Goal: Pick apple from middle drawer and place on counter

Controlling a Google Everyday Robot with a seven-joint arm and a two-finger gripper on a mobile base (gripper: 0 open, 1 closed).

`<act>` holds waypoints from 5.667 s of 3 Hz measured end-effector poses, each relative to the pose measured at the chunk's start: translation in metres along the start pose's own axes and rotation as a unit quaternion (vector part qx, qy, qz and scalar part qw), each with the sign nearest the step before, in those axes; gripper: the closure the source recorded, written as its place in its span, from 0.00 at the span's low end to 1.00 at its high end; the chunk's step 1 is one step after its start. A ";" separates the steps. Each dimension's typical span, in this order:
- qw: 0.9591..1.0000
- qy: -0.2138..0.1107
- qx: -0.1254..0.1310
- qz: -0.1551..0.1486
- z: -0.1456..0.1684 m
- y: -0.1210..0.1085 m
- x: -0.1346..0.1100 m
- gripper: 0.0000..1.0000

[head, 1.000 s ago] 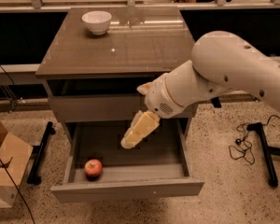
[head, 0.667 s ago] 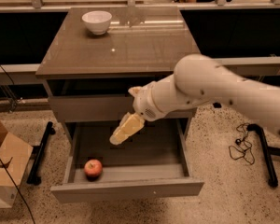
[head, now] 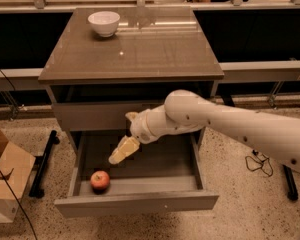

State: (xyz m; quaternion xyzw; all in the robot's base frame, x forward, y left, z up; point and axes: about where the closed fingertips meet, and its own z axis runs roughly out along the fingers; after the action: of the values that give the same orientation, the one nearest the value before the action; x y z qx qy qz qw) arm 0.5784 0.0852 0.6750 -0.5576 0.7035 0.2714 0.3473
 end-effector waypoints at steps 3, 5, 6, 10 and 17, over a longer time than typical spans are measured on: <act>0.995 -0.004 -0.030 0.094 0.092 0.007 0.090 0.00; 0.993 0.007 -0.026 0.116 0.173 0.008 0.117 0.00; 0.990 0.012 -0.025 0.136 0.211 0.007 0.137 0.00; 0.981 0.025 -0.026 0.189 0.278 0.009 0.176 0.61; 0.986 -0.061 0.081 0.131 -0.065 -0.016 0.013 1.00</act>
Offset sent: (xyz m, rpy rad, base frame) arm -0.0031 0.0046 -0.0803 0.0618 0.1237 -0.0421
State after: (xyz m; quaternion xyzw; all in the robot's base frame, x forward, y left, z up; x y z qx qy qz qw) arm 0.5798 0.0240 0.7042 -0.4125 0.7676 0.2905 0.3951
